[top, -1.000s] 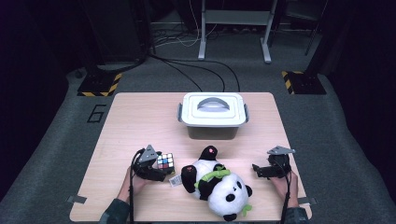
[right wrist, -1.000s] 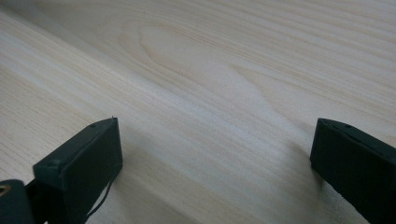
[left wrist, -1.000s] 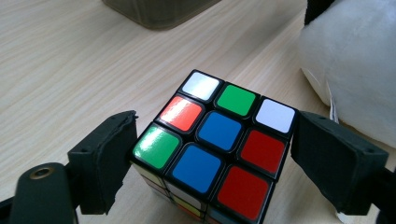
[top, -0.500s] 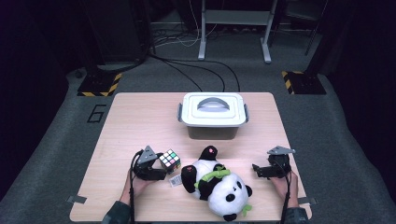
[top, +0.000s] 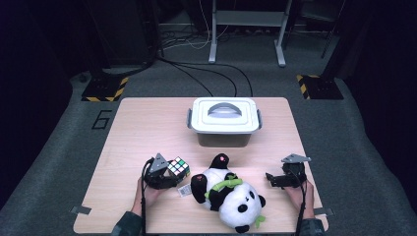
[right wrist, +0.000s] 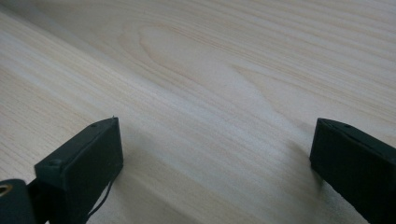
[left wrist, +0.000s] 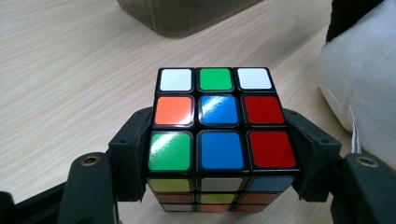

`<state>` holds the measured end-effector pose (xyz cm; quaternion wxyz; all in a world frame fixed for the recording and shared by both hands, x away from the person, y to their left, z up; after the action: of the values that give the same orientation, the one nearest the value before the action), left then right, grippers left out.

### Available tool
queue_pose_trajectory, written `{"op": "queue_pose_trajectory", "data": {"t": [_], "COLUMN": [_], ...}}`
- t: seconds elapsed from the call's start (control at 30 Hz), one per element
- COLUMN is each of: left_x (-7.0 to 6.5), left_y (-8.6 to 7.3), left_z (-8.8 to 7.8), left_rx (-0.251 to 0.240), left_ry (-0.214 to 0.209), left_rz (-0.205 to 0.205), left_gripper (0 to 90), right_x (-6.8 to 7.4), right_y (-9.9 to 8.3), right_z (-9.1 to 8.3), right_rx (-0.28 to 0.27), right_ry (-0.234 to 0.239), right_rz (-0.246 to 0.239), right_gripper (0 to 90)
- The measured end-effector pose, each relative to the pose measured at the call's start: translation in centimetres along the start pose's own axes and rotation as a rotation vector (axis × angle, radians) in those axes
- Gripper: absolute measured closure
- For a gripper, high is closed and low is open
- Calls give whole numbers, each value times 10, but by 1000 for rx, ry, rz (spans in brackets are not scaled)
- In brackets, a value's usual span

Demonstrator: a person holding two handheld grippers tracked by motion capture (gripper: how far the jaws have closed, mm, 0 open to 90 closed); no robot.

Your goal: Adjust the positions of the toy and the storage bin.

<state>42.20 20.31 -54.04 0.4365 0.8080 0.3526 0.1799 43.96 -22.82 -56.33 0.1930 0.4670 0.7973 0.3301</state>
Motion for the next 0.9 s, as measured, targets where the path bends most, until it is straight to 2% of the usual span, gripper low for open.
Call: {"op": "queue_pose_trajectory", "data": {"t": [0.2,0.33,0.6,0.63,0.73,0.9], "left_x": [8,18,46,54,62,83], "left_y": [-1,-3,-9,-11,-14,-19], "left_z": [-12,-24,-52,-59,-66,-82], "left_rx": [-17,-23,-48,-58,-51,-52], "left_ry": [26,62,160,190,206,269], "left_rz": [-38,-57,-123,-130,-138,-152], "left_gripper": [341,341,341,341,341,341], "right_x": [0,0,0,0,0,0], "right_y": [0,0,0,0,0,0], "right_z": [0,0,0,0,0,0], "right_rx": [0,-1,-1,-1,-1,-1], "right_ry": [0,-1,-1,-1,-2,-2], "right_rz": [1,1,1,1,0,0], "right_gripper": [20,20,20,20,21,21]}}
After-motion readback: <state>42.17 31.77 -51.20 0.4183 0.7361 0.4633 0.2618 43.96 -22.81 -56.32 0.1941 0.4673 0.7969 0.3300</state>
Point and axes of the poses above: each handheld gripper's, and its own axes: z roughly forward along the jaws, y roughly out of its top, x roughly to its left, the point moved 5 cm from there along z, roughly forward along the jaws, and after that the axes turned 1 degree about x, right-handed, at the moved point
